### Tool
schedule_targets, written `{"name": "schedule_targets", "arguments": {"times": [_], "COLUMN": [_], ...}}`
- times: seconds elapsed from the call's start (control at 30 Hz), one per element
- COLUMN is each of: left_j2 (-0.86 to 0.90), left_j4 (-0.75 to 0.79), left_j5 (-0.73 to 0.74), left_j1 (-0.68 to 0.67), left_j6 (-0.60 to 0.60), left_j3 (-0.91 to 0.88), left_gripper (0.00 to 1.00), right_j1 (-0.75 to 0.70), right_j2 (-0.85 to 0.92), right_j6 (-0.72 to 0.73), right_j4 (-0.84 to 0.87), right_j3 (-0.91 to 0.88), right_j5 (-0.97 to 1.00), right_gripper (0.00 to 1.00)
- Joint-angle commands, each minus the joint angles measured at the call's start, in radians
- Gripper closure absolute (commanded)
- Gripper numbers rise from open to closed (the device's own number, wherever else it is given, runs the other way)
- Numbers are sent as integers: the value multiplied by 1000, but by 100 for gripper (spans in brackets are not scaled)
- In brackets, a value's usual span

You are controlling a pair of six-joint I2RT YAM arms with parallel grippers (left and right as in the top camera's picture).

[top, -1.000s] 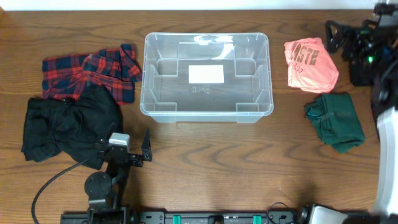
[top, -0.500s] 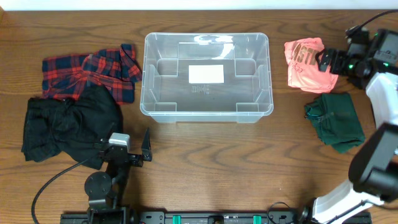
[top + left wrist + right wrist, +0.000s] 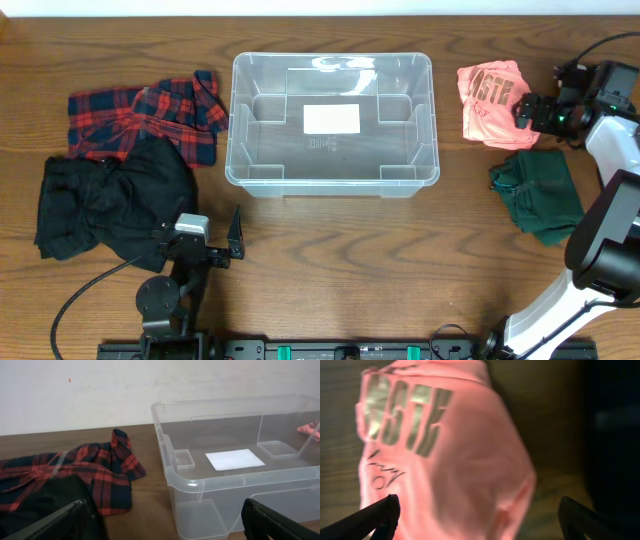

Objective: Pack container
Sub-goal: 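Close the right gripper on the pink t-shirt and lift it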

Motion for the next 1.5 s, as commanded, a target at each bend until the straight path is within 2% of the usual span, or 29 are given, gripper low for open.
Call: {"name": "schedule_targets", "arguments": {"times": [0.0,0.23,0.43,0.63,0.73,0.87,1.0,1.03,1.23,1.47], "left_j2": [-1,-1,-1,-1,-1,-1,-1,-1,-1,-1], "left_j4": [-32,-32,-32,-32,-32,-32,-32,-32,-32,-32], "left_j5": [3,3,3,3,3,3,3,3,3,3], "left_j1": [4,4,4,4,4,4,4,4,4,4], "left_j6": [-9,-9,-9,-9,-9,-9,-9,-9,-9,-9], "left_j3": [-19,-19,-19,-19,-19,-19,-19,-19,-19,-19], "left_gripper": [2,2,2,2,2,2,2,2,2,2], "right_j1": [-5,-5,-1,38,65,92,93,93,93,94], "right_j2": [16,84,149,180,187,187,187,185,127,-53], "right_j6": [53,84,131,183,201,204,208,208,208,207], "right_j4": [19,90,154,211,226,234,232,229,186,86], "right_j3": [13,14,14,14,14,14,14,15,27,102], "right_j5": [75,62,-51,-78,-78,-77,-78,-78,-95,-150], "right_gripper": [2,1,1,5,19,60,93,99,99,99]}}
